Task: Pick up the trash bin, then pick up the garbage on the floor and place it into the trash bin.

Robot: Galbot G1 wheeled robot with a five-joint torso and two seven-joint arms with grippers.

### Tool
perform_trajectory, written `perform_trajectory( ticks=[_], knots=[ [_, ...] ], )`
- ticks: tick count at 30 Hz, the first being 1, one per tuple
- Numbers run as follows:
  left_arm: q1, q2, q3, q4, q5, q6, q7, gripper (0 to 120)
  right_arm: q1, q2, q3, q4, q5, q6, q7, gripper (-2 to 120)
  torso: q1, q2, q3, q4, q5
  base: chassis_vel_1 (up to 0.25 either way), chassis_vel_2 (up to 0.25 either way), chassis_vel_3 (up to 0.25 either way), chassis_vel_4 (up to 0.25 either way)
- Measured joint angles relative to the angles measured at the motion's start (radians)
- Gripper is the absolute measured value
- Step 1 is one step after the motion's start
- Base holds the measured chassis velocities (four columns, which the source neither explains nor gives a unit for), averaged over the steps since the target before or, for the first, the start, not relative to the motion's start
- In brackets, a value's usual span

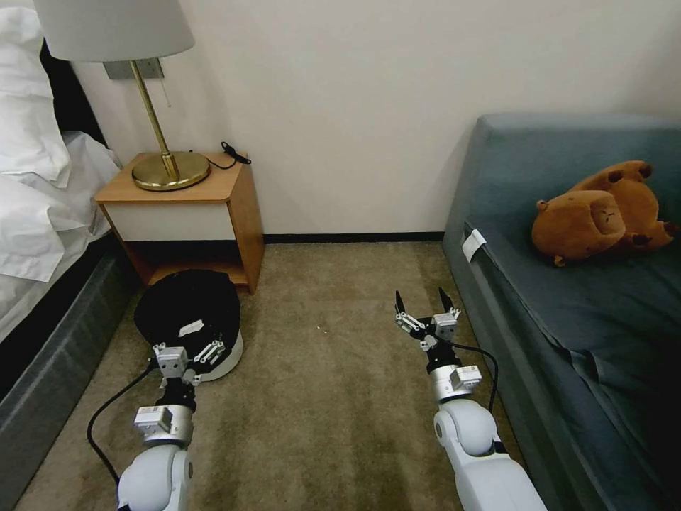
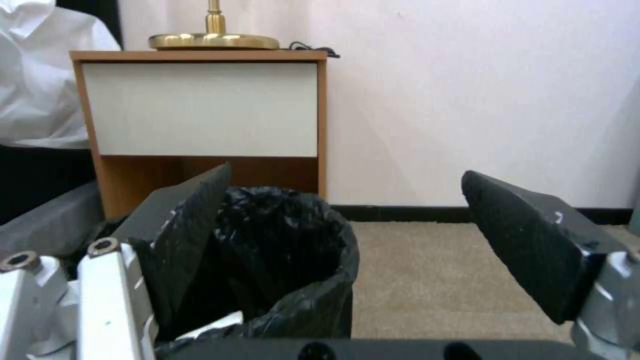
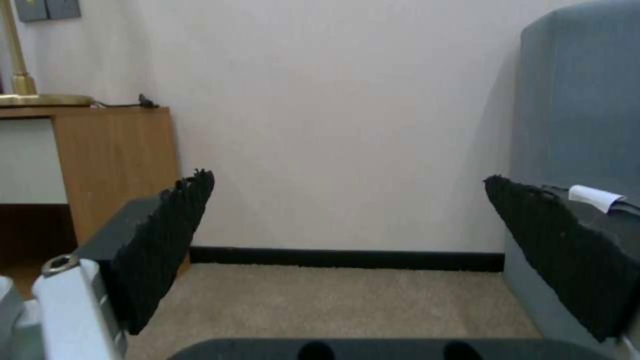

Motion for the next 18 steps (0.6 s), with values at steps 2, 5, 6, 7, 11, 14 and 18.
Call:
perform_trajectory(
  ticks=[2,5,6,7,11,14,18],
  knots=[
    [-0.002,0.000,-0.001,0.001,-0.004,0.003,0.014,90,-0.001,0.001,0.001,0.000,0.000,0.000,-0.003,100,0.000,0.000,0.000,0.0000,0.0000,0.000,0.000,0.000,0.000],
    [-0.003,0.003,-0.003,0.001,-0.015,0.009,0.036,90,-0.002,0.002,0.002,0.000,-0.002,0.000,-0.014,100,0.000,0.000,0.000,0.0000,0.0000,0.000,0.000,0.000,0.000],
    [-0.003,0.004,-0.003,0.001,-0.021,0.011,0.043,90,-0.003,0.002,0.002,0.001,-0.004,0.000,-0.019,100,0.000,0.000,0.000,0.0000,0.0000,0.000,0.000,0.000,0.000],
    [-0.003,0.005,-0.005,0.001,-0.026,0.013,0.047,90,-0.004,0.003,0.003,0.002,-0.007,0.000,-0.024,100,0.000,0.000,0.000,0.0000,0.0000,0.000,0.000,0.000,0.000],
    [-0.003,0.006,-0.008,0.000,-0.031,0.016,0.048,90,-0.009,0.005,0.004,0.009,-0.010,-0.012,-0.030,100,0.000,0.000,0.000,0.0000,0.0000,0.000,0.000,0.000,0.000],
    [-0.003,0.006,-0.008,-0.001,-0.032,0.018,0.048,90,-0.010,0.005,0.004,0.010,-0.010,-0.014,-0.031,100,0.000,0.000,0.000,0.0000,0.0000,0.000,0.000,0.000,0.000],
    [-0.003,0.006,-0.008,-0.001,-0.032,0.018,0.048,90,-0.010,0.005,0.004,0.011,-0.011,-0.015,-0.031,100,0.000,0.000,0.000,0.0000,0.0000,0.000,0.000,0.000,0.000]
  ],
)
